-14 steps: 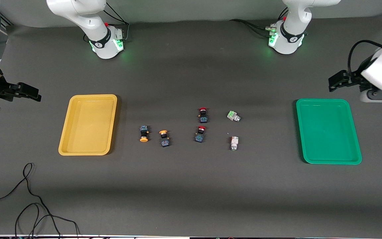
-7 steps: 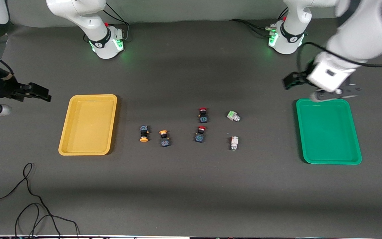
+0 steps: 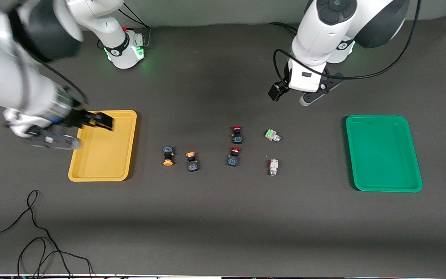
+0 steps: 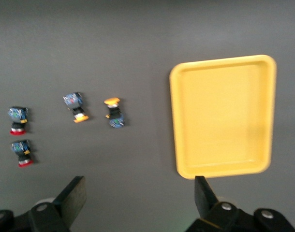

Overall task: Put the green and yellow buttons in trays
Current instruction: 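Reach the right gripper to the orange button while the left gripper reaches the green button, then grasp the orange button with the right gripper while the left gripper grasps the green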

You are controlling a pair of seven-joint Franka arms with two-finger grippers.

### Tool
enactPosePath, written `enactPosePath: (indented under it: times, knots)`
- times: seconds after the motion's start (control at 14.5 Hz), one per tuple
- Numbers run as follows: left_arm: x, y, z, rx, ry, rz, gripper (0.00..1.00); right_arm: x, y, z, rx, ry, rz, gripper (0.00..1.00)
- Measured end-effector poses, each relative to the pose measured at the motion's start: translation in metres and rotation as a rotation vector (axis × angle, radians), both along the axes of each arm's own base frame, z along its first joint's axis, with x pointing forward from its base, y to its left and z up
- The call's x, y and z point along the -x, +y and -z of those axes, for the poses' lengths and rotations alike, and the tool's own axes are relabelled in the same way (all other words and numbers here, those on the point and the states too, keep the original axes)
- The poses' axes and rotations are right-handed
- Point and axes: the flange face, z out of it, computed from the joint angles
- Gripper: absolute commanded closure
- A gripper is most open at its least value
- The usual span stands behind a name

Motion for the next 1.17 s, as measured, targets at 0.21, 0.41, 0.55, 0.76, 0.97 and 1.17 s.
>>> enactPosePath:
  times: [0.21, 0.41, 0.55, 0.76, 0.97, 1.17]
  knots:
    - [-0.005, 0.003, 0.022, 0.003, -0.008, -0.051, 0.01, -0.009, 0.019, 0.067, -0.049, -0.017, 0.038, 0.01]
    - [-0.002, 0.002, 0.079, 0.006, -0.019, -0.075, 0.01, -0.004, 0.031, 0.133, -0.046, -0.006, 0.034, 0.01]
    - [0.000, -0.001, 0.120, -0.001, -0.007, -0.087, 0.02, 0.000, 0.051, 0.176, -0.033, 0.011, 0.009, 0.01]
    - [-0.008, -0.005, 0.172, 0.007, -0.008, -0.104, 0.02, -0.001, 0.074, 0.242, -0.013, 0.015, -0.018, 0.01]
    - [-0.013, -0.001, 0.226, 0.006, -0.026, -0.108, 0.02, -0.003, 0.083, 0.304, 0.002, 0.002, -0.027, 0.01]
    - [-0.020, 0.003, 0.274, -0.003, -0.034, -0.109, 0.02, 0.002, 0.089, 0.345, 0.015, 0.005, -0.039, 0.01]
